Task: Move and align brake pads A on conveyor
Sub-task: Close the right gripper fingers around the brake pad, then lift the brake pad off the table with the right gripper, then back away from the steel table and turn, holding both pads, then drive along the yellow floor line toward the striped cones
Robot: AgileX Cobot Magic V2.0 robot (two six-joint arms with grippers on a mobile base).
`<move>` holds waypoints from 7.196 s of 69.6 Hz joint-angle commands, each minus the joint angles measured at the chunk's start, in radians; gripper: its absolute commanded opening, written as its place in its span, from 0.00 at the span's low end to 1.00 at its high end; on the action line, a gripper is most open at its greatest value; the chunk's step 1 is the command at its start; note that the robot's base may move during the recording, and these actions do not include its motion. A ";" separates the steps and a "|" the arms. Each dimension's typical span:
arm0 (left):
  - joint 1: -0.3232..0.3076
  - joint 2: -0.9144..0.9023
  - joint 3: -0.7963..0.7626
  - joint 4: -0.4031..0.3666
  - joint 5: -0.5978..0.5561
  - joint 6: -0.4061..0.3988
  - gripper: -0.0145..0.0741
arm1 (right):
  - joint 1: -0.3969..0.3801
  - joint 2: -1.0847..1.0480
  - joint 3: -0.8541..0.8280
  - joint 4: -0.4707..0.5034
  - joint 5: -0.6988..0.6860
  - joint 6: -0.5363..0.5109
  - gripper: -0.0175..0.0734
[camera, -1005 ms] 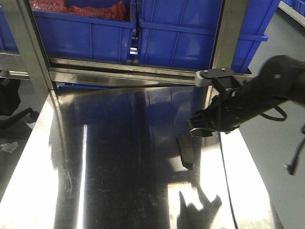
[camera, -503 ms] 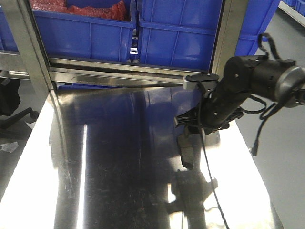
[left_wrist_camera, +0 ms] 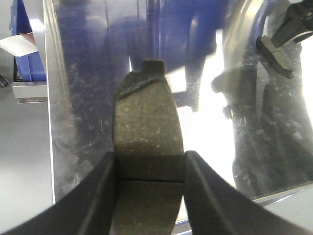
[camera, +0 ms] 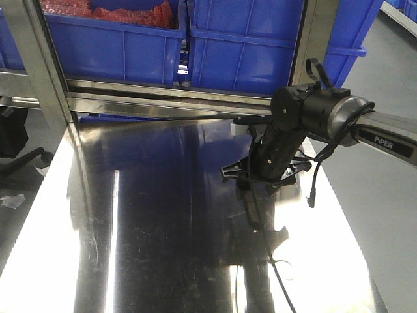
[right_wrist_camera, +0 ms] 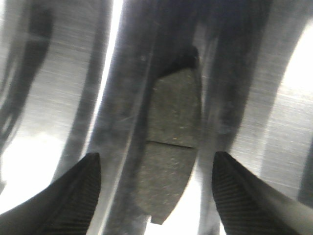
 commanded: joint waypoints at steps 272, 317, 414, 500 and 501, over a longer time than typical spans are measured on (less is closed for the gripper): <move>0.002 0.008 -0.027 0.000 -0.084 -0.007 0.16 | -0.181 -1.673 1.023 -0.102 -0.377 -0.007 0.21; 0.002 0.008 -0.027 0.000 -0.084 -0.007 0.16 | -0.181 -1.673 1.023 -0.102 -0.383 -0.006 0.21; 0.002 0.008 -0.027 0.000 -0.084 -0.007 0.16 | -0.181 -1.673 1.023 -0.096 -0.382 -0.006 0.21; 0.003 0.008 -0.027 0.000 -0.083 -0.007 0.16 | -0.181 -1.673 1.023 -0.096 -0.382 -0.006 0.21; 0.003 0.008 -0.027 0.000 -0.083 -0.007 0.16 | -0.181 -1.673 1.023 -0.096 -0.382 -0.006 0.21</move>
